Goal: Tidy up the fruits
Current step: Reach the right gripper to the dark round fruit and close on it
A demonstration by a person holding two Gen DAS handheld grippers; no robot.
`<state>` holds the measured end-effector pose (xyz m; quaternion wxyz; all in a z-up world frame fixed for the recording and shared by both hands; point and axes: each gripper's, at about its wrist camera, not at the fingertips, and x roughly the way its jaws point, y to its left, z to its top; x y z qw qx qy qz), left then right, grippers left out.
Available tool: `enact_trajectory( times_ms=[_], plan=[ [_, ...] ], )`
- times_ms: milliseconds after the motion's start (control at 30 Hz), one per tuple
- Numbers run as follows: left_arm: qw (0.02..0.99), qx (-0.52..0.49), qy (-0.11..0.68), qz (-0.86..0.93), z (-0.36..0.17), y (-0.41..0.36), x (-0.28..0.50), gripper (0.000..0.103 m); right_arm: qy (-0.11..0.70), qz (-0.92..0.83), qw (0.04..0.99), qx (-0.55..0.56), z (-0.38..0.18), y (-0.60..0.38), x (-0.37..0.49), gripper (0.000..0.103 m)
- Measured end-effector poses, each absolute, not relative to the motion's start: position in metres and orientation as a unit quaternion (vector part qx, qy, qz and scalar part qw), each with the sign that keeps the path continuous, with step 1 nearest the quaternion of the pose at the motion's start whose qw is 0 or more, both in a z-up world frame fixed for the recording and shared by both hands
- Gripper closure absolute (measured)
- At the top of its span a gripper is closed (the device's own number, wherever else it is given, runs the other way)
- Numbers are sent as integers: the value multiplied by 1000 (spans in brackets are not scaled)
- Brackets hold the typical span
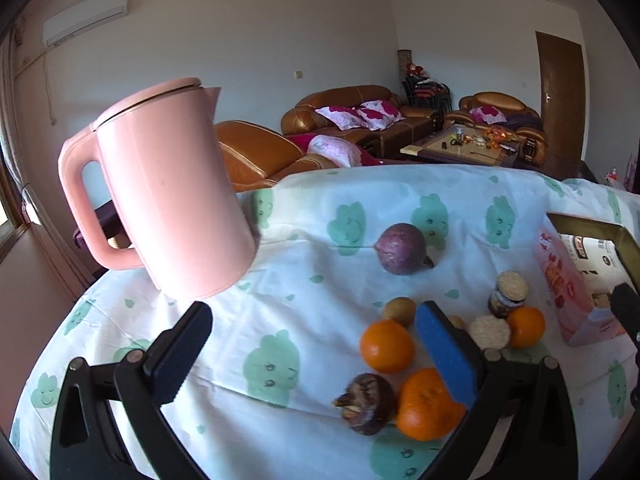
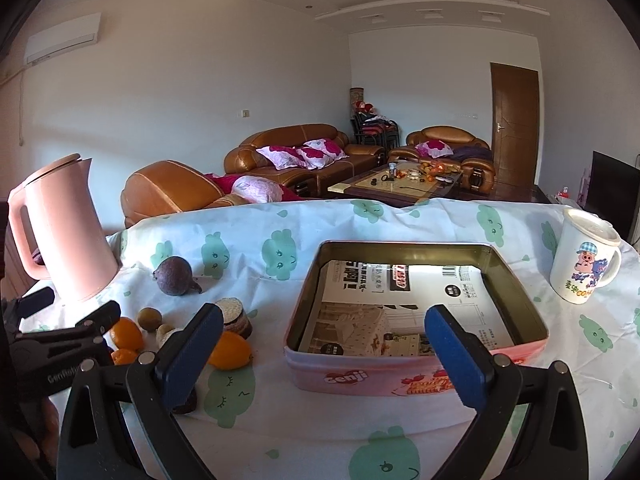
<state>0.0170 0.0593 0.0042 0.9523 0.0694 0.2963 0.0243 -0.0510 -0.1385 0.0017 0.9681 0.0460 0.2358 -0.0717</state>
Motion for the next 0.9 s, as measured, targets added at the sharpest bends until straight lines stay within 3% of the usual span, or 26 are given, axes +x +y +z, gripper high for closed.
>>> enact_trajectory(
  times_ms=[67,233,633,667,733,900],
  plan=[
    [950,49,308,33,5,81,20,0,243,-37,969,40,1,-130,-50,4],
    [943,-12,331,20,7,118,23,0,323,86,941,57,-16,-105,-32,39],
    [930,41,350,-106,5,85,12,9,431,115,895,5,-49,-67,-2,44],
    [928,48,350,-123,5,80,10,9,432,122,894,1,-47,-67,-6,47],
    [923,72,350,-142,3,69,5,9,431,129,893,-17,-45,-63,-12,63],
    [906,102,383,-152,-9,66,6,15,415,123,901,-4,-41,-72,-22,63]
  ],
)
